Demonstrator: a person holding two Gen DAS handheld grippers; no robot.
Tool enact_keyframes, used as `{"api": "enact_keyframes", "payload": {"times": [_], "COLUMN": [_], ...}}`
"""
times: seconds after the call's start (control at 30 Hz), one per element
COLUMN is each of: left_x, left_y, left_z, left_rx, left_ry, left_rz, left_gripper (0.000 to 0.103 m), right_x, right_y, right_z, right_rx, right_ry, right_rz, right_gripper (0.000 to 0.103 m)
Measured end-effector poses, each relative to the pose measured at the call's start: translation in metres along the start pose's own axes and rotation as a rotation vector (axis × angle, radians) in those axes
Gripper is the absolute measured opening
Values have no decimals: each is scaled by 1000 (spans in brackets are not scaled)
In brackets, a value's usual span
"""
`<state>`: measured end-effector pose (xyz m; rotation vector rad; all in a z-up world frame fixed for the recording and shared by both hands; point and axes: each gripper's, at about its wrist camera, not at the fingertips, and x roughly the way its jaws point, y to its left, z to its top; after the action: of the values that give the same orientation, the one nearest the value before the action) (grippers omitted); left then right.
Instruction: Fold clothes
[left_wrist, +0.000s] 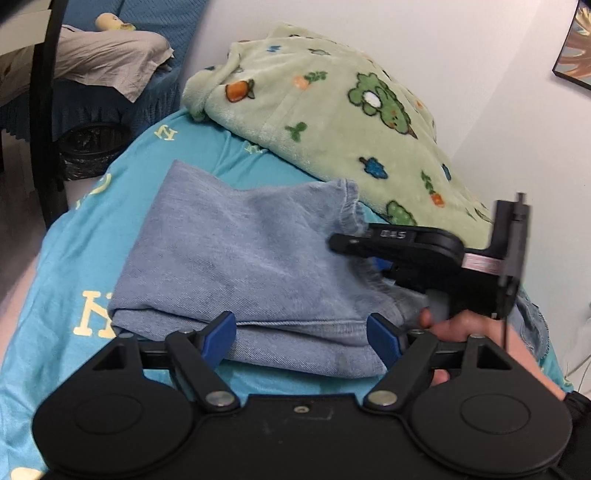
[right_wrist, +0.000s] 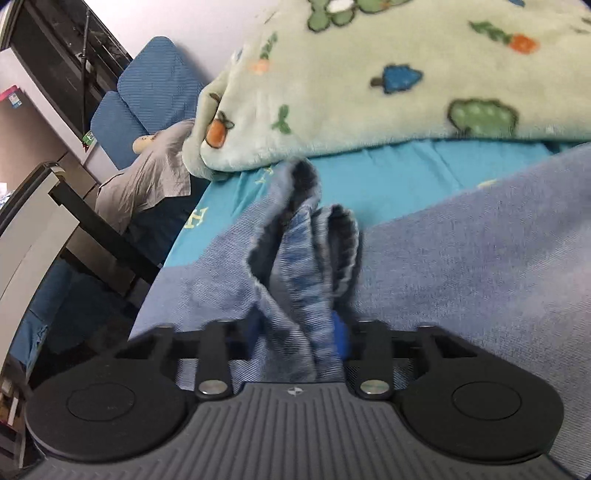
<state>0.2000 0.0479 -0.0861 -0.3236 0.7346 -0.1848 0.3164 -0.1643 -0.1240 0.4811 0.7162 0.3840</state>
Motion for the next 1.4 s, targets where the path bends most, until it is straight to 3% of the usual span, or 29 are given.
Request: {"api": "enact_keyframes", "payload": {"times": [0.13, 0.5, 0.6, 0.7, 0.8, 0.87, 1.0, 1.1, 1.23, 1.33, 1.4], "left_x": [-7, -5, 0, 2, 4, 6, 7, 6, 7, 8, 10], "left_y": [0, -7, -6, -8, -11, -12, -14, -16, -19, -22, -25], "left_z": [1, -2, -4, -5, -6, -7, -8, -10, -14, -18, -21], "left_rx": [-4, 11, 12, 29, 44, 49, 63, 71, 71, 81, 93], "left_ry": [-25, -43, -29, -34, -35, -31, -33, -42, -36, -32, -32], "left_rz": [-2, -5, -3, 7, 9, 14, 21, 26, 27, 27, 29], "left_gripper": [75, 75, 75, 75, 75, 75, 75, 75, 75, 75, 75], "right_x": [-19, -73, -64, -59, -57, -63, -99, -144, -214, -255, -271], "right_y": [-3, -13, -47, -60, -62, -63, -65, -79, -131, -183, -215], "right_z": [5, 20, 4, -4, -3, -2, 1, 4, 1, -16, -32], "right_rx": [7, 29, 155, 150, 124, 128, 116, 121, 280, 494, 657], "right_ry": [-36, -133, -102, -90, -81, -77, -82, -133, -277, -383, -448], "right_rz": [-38, -144, -182, -218, -191, -168, -150, -192, -296, -369, -372], "right_gripper": [13, 11, 10, 10, 12, 17, 48, 51, 63, 74, 78]}}
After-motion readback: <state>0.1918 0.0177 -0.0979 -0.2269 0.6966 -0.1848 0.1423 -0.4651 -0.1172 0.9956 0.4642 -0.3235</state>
